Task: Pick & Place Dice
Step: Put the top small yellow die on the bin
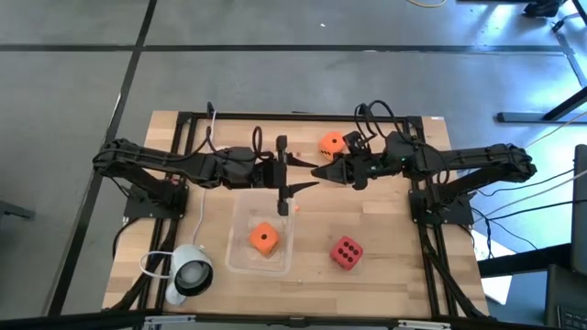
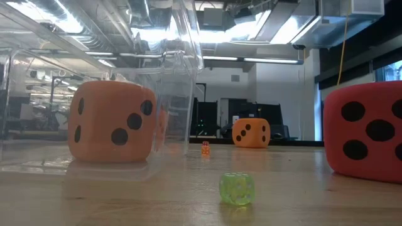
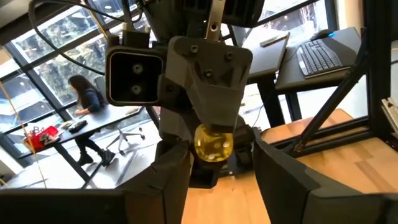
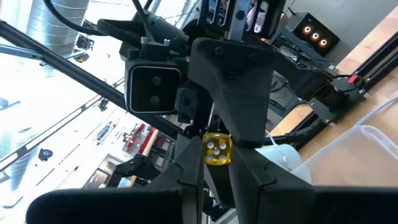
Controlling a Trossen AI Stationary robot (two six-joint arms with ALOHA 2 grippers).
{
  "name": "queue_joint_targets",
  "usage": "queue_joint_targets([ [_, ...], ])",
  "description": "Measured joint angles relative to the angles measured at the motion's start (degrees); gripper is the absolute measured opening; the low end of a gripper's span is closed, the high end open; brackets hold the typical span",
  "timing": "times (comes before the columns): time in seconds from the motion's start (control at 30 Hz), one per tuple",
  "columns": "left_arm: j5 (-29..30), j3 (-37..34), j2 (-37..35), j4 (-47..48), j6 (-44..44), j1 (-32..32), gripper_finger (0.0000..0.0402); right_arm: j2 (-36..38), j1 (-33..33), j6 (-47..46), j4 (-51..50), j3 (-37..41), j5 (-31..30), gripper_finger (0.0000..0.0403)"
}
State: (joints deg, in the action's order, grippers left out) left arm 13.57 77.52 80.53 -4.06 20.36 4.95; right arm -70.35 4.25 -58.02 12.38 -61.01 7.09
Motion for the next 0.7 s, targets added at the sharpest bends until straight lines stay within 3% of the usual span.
queue_joint_targets([
  [0.7,0.3,0.0,0.0,-0.4,-0.3,0.6,0.0168,0.0,0.0,0.8,-2.3,-0.1,-0.5,0.0048],
])
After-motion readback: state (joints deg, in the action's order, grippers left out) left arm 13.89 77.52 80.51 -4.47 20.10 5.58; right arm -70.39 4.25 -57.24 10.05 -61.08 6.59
